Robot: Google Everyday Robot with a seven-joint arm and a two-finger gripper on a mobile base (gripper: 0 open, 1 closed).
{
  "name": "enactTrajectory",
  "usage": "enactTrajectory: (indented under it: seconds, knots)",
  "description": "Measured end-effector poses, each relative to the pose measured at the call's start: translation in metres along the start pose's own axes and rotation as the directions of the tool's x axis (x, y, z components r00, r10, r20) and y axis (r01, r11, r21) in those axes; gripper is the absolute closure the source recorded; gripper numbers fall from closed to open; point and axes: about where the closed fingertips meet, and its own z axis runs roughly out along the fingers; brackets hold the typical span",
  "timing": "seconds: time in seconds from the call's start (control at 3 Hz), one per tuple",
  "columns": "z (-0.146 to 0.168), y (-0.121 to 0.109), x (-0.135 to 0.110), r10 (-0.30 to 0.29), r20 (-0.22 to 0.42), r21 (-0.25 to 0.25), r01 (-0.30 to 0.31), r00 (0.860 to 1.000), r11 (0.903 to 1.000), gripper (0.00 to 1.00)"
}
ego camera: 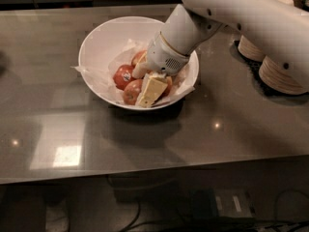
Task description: Pick apple from white bowl
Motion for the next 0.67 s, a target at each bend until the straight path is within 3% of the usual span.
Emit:
enactTrajectory:
  seconds: [0.67]
  knots:
    - [0.0067, 0.0013, 0.0023, 0.016, -0.007, -0.022, -0.016, 1.000, 0.9996, 0.40]
